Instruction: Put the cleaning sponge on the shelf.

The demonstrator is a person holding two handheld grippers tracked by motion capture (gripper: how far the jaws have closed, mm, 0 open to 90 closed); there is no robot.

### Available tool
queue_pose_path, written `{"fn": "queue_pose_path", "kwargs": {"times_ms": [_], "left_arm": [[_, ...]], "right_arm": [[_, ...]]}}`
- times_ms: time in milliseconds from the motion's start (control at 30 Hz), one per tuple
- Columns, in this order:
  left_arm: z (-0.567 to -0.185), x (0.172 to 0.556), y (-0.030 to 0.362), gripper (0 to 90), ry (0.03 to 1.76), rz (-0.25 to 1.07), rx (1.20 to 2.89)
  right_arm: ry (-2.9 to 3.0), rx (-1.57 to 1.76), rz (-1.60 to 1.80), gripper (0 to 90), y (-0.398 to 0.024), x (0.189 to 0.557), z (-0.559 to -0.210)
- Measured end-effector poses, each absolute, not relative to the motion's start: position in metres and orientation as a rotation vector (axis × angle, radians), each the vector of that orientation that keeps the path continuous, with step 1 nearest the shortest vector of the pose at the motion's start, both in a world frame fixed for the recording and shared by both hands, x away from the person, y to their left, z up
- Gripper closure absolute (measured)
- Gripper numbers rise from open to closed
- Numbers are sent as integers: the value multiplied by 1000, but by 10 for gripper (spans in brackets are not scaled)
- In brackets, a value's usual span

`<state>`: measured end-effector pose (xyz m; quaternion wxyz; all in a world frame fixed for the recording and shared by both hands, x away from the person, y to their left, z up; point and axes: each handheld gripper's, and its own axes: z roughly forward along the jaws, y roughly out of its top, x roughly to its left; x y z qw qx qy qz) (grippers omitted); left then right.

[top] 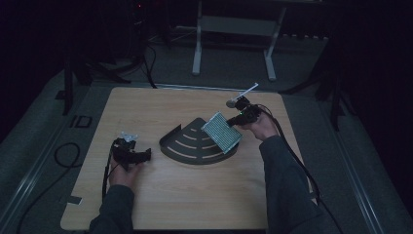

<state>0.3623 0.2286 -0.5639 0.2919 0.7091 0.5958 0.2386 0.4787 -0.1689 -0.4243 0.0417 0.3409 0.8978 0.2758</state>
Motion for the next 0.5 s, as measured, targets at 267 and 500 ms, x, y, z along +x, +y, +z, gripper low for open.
{"fn": "queue_pose_path", "kwargs": {"times_ms": [267, 500], "left_arm": [[-564, 362, 229, 80, 1588, 636, 1890], [-564, 362, 229, 80, 1588, 636, 1890]], "right_arm": [[2743, 1044, 839, 898, -167, 480, -427], [2741, 1044, 836, 898, -164, 483, -431]]}}
